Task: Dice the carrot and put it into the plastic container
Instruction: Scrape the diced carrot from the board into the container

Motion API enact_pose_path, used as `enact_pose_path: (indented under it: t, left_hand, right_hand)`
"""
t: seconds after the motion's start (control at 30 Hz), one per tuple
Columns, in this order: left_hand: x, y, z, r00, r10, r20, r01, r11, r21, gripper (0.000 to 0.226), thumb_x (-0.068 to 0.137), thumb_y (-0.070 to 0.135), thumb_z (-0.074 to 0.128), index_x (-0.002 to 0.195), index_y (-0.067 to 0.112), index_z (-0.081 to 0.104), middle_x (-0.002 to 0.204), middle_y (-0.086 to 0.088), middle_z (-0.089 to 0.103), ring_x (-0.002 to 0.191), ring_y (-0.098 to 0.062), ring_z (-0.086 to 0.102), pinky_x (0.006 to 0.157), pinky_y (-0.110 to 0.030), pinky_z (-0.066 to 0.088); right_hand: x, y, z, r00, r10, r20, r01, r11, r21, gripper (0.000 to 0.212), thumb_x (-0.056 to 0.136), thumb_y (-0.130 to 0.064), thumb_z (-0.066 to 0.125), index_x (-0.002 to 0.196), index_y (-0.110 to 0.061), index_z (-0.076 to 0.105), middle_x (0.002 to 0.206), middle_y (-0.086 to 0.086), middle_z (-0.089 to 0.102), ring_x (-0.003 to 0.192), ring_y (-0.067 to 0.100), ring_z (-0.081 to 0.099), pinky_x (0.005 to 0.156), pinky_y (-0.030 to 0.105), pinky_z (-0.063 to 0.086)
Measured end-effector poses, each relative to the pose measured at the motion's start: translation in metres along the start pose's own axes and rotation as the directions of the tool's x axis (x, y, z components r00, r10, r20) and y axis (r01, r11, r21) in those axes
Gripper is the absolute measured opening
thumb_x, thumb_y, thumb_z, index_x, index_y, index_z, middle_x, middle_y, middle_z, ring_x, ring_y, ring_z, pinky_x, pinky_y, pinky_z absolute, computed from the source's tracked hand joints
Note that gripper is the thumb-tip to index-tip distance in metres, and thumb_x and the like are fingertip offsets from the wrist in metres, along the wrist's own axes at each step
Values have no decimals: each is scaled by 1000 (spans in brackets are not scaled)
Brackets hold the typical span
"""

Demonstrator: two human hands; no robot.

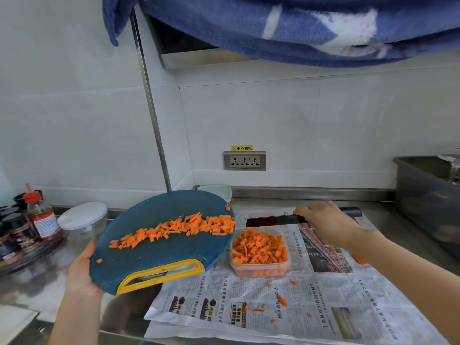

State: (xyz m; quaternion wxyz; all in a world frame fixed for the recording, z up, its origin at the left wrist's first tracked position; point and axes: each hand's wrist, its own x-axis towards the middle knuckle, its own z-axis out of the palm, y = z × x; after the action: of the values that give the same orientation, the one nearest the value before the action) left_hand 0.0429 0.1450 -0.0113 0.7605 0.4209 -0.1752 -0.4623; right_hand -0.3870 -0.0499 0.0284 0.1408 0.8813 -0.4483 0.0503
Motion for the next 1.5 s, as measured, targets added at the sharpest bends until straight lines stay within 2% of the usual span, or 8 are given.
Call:
enact_pose_path:
  t: [0.1, 0.3, 0.43, 0.6, 0.93, 1.07, 1.23, 1.5]
  left_hand:
    - [1, 8, 2, 999, -16, -40, 14, 999, -41, 68, 52, 48, 75, 116, 28, 59, 79, 3, 72, 73, -20, 65, 47, -34, 56]
    - [5, 3, 1, 999, 23, 27, -22, 999, -45, 85, 21, 43, 79, 102, 25, 63, 81, -1, 74, 64, -20, 70, 47, -37, 57]
    - [5, 7, -5, 999, 7, -37, -11, 993, -120, 28, 84, 42, 60, 107, 26, 62, 96, -1, 69, 81, -22, 66, 48, -35, 57]
    - [1, 10, 9, 995, 68, 79, -62, 995, -79, 80, 15, 42, 75, 92, 22, 63, 72, 2, 73, 57, -15, 70, 42, -31, 55]
    - [-4, 9, 14, 999, 35, 30, -33, 997, -75, 77, 45, 42, 81, 117, 27, 58, 81, 5, 72, 67, -17, 69, 45, -28, 56]
    - [-4, 1, 20, 998, 54, -23, -54, 998, -10, 116, 19, 50, 83, 127, 22, 54, 74, 6, 74, 62, -16, 70, 47, -31, 57]
    - [2, 1, 35, 992, -14, -124, 18, 999, 37, 30, 96, 45, 39, 96, 21, 56, 44, 8, 62, 65, -16, 52, 28, -21, 42]
    - [16, -3, 72, 986, -51, -158, 84, 974, 212, 52, 102, 42, 32, 136, 6, 45, 76, -9, 53, 70, -27, 52, 78, -36, 45]
  right_hand:
    - [-7, -1, -4, 1000, 18, 12, -18, 1000, 0, 53, 96, -11, 42, 143, -33, 32, 94, -7, 43, 90, 11, 36, 89, 25, 28]
    - [-18, -8, 3, 997, 26, 73, -26, 1000, -3, 59, 96, -12, 48, 145, -38, 26, 124, -3, 53, 113, 19, 45, 104, 33, 35]
    - [-17, -15, 0, 998, -35, 44, 36, 999, -37, 60, 94, -8, 52, 141, -36, 30, 117, -3, 54, 106, 17, 46, 100, 31, 35]
    - [-20, -14, -10, 997, -67, -38, 63, 994, -90, 57, 93, -7, 50, 140, -34, 32, 107, -3, 55, 99, 16, 49, 101, 30, 33]
    - [-24, -30, -21, 994, -95, 46, 98, 992, -76, 56, 92, -4, 51, 137, -33, 36, 109, -1, 55, 99, 16, 45, 93, 28, 33]
    - [-12, -21, -9, 996, -79, 38, 81, 996, -35, 51, 91, -5, 50, 131, -35, 39, 100, -4, 57, 93, 16, 51, 97, 31, 35]
    - [-11, 6, -12, 1000, -4, 30, 1, 997, 82, 30, 98, -15, 42, 120, -36, 44, 98, -8, 61, 93, 11, 56, 97, 27, 36]
    - [42, 14, -30, 989, -74, -129, 115, 928, 354, 28, 101, -10, 41, 123, -20, 53, 96, 2, 59, 88, 19, 53, 75, 22, 33]
